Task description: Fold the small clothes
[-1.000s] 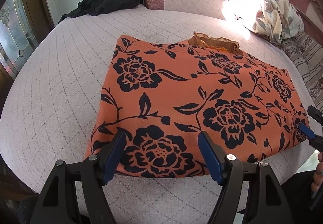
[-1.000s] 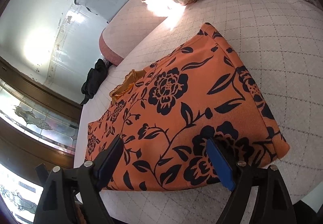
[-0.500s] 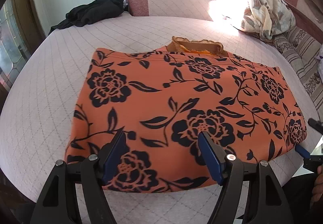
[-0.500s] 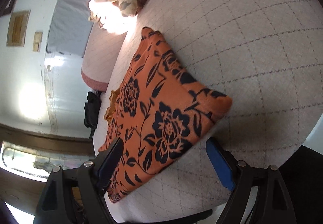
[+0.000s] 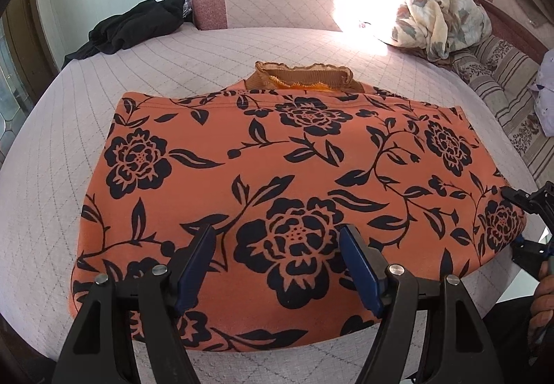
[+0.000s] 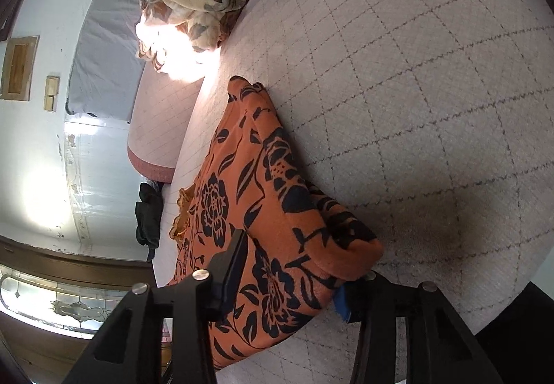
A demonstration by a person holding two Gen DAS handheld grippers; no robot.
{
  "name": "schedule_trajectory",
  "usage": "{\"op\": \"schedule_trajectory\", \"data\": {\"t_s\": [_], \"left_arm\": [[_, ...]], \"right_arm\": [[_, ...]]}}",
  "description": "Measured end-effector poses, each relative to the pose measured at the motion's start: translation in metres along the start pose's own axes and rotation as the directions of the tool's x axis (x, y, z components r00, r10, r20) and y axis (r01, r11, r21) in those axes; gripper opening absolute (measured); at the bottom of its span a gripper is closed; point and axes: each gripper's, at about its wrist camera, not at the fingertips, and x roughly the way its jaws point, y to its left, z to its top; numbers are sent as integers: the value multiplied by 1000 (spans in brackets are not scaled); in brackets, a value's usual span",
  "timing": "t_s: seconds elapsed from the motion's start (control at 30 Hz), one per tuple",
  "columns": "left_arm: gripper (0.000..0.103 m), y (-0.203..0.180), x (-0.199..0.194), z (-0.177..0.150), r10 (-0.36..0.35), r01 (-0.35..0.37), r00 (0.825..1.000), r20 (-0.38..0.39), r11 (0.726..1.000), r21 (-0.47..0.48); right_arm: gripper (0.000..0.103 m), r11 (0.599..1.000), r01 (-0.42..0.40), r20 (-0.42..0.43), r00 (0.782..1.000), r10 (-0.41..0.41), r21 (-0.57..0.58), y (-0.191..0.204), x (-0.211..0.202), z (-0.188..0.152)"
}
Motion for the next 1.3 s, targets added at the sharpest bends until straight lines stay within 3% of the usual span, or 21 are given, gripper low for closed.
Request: {"op": "schedule_trajectory", "data": {"t_s": [0.07,0.17,0.2,0.27,0.33,0.37,0.43,0.5,0.53,0.57,0.6,0.63,0.67,0.7,0.73,0.87,0.97,1.07,1.23,1.3], "left_arm": [[74,-1,-5,1,-7,7,1000,30,1000,-3],[74,-7,-1,1,-10,10,1000,27,1000,11],[74,-11,7,-1,7,-7,1000,7,999,31],[79,-22,30,-8,73,-69,997,-37,991,111],[78,-26,22,-6,86,-84,996,-12,988,129],[78,-24,16,-3,52,-50,999,-14,993,107],[78,-21,-2,3,6,-9,999,50,998,68],[78,-22,-10,6,37,-45,993,111,996,75],[78,-23,-5,5,29,-37,995,96,996,83],[78,-26,14,2,12,-14,1000,18,994,109],[80,-29,33,-2,19,-10,998,-68,990,140],[86,-31,36,-5,35,-33,999,-5,984,174],[87,-33,35,-6,48,-50,999,17,980,195],[87,-32,34,-6,44,-45,999,13,981,189],[87,-29,34,-4,29,-29,1000,2,986,167],[81,-8,20,4,-66,66,998,-2,995,77],[81,30,-11,3,-89,94,993,83,993,-65],[81,85,-49,-2,-54,93,983,177,972,-217],[81,184,-91,-34,91,33,964,250,892,-450],[81,211,-92,-48,134,5,964,231,857,-516]], "right_arm": [[63,999,-32,11,999,32,17,-2,1,-2],[64,1000,-23,17,1000,23,-2,3,3,0],[62,1000,-12,14,1000,12,-22,6,6,1],[28,998,26,2,1000,-26,-62,14,11,2],[28,994,61,1,998,-61,-92,19,13,1],[28,990,77,7,997,-77,-120,24,12,1],[28,983,90,3,996,-90,-158,30,10,-1],[31,984,87,16,996,-86,-156,31,8,-1],[37,985,86,22,996,-84,-149,30,8,-1],[58,986,83,25,996,-80,-142,30,9,-2],[66,988,71,28,997,-68,-134,28,11,-1],[66,988,67,33,997,-63,-137,27,13,-2],[60,986,72,32,997,-68,-148,28,16,-1],[47,981,93,28,996,-90,-168,30,19,0],[25,978,106,17,994,-105,-179,33,21,1],[20,942,159,66,987,-146,-295,74,10,-7],[19,858,183,149,981,-126,-481,140,-7,-32],[19,711,195,199,977,-78,-676,216,-9,-81],[19,402,173,159,985,-66,-899,298,41,-202],[20,341,123,92,990,-104,-932,300,81,-247]]}}
